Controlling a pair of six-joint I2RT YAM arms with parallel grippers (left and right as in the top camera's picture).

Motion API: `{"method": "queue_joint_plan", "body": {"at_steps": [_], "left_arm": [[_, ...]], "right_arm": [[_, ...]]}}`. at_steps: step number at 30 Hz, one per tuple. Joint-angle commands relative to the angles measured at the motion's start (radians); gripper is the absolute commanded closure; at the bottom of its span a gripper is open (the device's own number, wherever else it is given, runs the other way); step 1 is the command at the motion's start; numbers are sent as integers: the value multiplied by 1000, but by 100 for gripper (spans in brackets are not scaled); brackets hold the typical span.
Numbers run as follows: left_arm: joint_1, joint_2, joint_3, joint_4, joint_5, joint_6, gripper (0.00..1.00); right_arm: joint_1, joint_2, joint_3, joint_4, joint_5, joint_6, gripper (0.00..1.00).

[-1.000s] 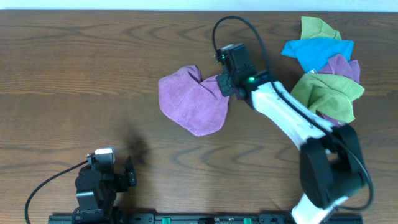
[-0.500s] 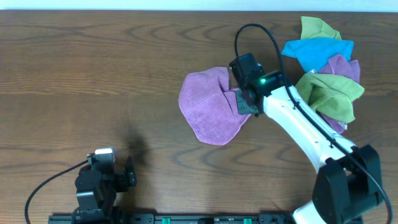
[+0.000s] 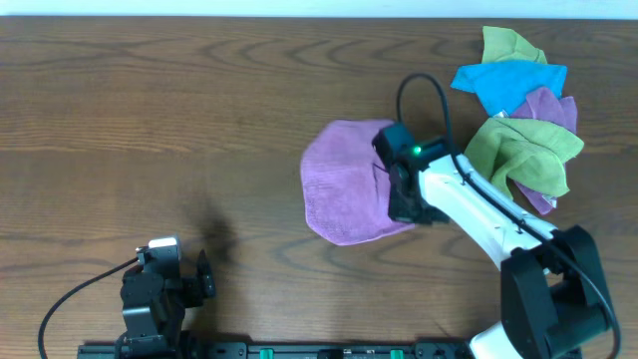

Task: Fold the cloth
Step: 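Lower the purple cloth onto the table center with the right gripper, then move the left gripper toward the left edge of the purple cloth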

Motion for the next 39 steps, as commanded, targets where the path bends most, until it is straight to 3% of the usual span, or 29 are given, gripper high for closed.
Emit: {"method": "queue_joint_plan", "body": {"at_steps": [1,6,13,17,23,31,36,39], "left_arm": [[-5,-6,-24,-26,-25,17,5],[-5,-6,-24,-25,-24,17,5],[-5,-6,-24,21,119,-8,5],[-5,-4,-16,101,311,-43,5],[-5,101,80,97,552,-114,5],[-5,518,391,76,635,-139,5],[-5,760,559,78,854,-142,5],[-5,849,571,122,940,-254,5]], "right_arm": [[6,-11,-26,1,74,140,84],[6,-12,-26,4,87,140,61],[7,-89,-26,66,25,11,42],[6,-179,-26,104,-11,-31,38],[5,-287,-26,121,-12,-48,38],[6,-301,-26,124,-43,-48,37],[6,-304,-26,124,-64,-51,37],[6,-306,-26,124,-84,-64,37]]}}
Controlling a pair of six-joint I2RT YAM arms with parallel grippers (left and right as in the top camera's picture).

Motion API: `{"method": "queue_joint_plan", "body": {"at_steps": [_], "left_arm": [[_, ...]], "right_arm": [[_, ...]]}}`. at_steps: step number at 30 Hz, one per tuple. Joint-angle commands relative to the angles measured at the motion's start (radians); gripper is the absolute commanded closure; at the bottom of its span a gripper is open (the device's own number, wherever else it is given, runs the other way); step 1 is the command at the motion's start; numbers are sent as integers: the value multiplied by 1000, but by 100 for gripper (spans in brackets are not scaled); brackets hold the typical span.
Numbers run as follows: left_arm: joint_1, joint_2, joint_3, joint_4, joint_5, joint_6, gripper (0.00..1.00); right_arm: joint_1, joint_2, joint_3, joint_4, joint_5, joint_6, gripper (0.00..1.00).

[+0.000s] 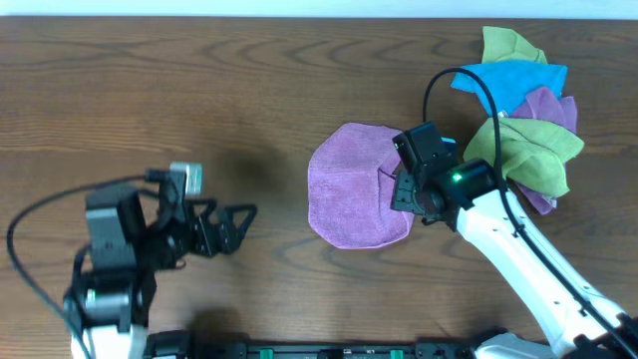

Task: Fold the cloth
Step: 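Move the left gripper toward the left edge of the purple cloth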

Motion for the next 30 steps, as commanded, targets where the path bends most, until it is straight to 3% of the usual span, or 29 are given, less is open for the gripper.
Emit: {"method": "queue_joint_plan", "body": {"at_steps": [1,4,18,30], "left_arm": [[-4,89,19,29,146,-161,5],[-5,177,19,60,149,-287,5],[-183,621,19,248,235,-299,5],[-269,814,19,431,225,-304,5]], "right_arm": [[6,-15,3,-1,-30,-33,37],[6,-20,3,0,-37,-40,37],[6,-27,3,-6,-64,-51,40],[6,-59,3,-12,-77,-62,41]]}}
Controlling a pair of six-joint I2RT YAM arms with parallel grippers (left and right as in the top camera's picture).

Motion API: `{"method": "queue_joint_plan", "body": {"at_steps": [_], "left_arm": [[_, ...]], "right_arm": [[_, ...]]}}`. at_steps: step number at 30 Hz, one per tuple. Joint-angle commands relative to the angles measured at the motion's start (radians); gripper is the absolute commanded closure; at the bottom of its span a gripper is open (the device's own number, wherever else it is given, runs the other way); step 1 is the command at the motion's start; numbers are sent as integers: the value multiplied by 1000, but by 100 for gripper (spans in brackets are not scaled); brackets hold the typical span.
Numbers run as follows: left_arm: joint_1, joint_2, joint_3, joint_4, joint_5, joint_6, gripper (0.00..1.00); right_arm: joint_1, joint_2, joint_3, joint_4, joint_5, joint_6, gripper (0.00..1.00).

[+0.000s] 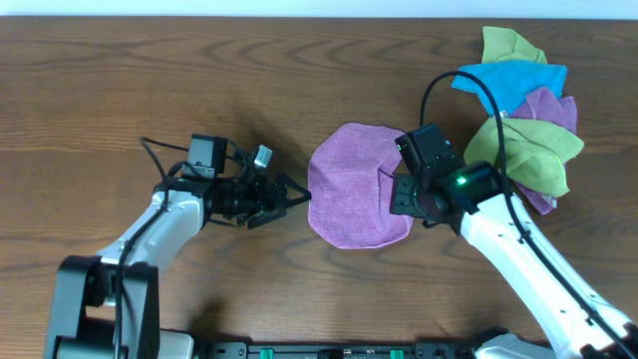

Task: Fold the cloth
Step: 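Move the left gripper toward the left edge of the purple cloth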

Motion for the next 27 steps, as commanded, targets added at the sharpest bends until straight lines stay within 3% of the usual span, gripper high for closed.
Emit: {"method": "queue_joint_plan", "body": {"at_steps": [1,11,27], "left_arm": [[-23,39,14,29,3,-5,5],[-80,148,14,127,-6,-47,5],[-161,159,13,254,-133,-138,5]], "right_arm": [[6,-26,3,0,-11,-17,41],[6,-42,4,-1,-19,-16,41],[6,-43,4,0,-22,-16,42]]}}
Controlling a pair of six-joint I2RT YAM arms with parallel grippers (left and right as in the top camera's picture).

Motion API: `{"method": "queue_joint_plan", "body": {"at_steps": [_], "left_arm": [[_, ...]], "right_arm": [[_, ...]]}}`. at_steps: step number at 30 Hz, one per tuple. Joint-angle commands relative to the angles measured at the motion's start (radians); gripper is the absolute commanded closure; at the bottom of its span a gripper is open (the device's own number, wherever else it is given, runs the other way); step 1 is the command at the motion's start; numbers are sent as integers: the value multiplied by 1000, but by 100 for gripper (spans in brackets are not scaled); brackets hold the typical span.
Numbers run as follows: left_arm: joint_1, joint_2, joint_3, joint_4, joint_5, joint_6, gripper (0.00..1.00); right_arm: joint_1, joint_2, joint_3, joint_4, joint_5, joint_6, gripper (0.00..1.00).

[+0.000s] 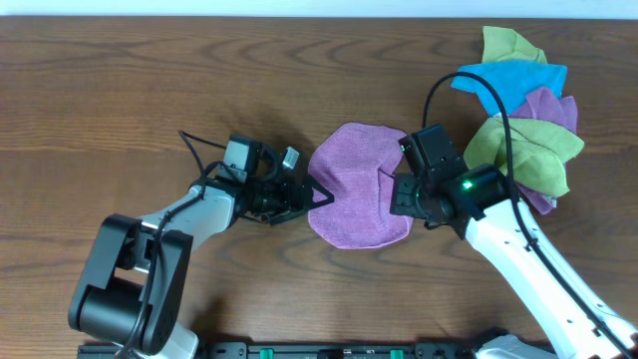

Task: Fold the cloth
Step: 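Move the left gripper toward the left edge of the purple cloth, then grasp the left edge of the purple cloth with the left gripper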

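Observation:
A purple cloth (349,199) lies rumpled in a rounded shape at the middle of the wooden table, with a flap edge showing on its right part. My left gripper (321,196) reaches in from the left, its fingers spread open right at the cloth's left edge. My right gripper (399,191) sits over the cloth's right side, next to the flap. Its fingers are hidden under the wrist body, so their state does not show.
A pile of other cloths (518,100), green, blue and purple, lies at the back right, just beyond the right arm (498,229). The left arm's cable (199,150) loops over the table (150,80) to the left of the cloth.
My left gripper has moved right, from a little short of the cloth to its left edge. The right gripper and the cloth look nearly unchanged.
At first the left arm was parked at the front left, with the right gripper on the cloth's right side. The left arm then stood raised and open, farther right. After that it was close to the cloth, and now it is at the cloth's edge.

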Motion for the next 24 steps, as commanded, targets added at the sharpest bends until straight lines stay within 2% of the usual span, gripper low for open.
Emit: {"method": "queue_joint_plan", "body": {"at_steps": [1,15,24], "left_arm": [[-18,14,13,4,-51,-29,5],[-32,14,12,5,-89,-47,5],[-114,14,12,42,-142,-106,5]], "right_arm": [[6,-18,4,-1,-4,-13,42],[6,-18,4,-1,-4,-13,42],[6,-18,4,-1,-4,-13,42]]}}
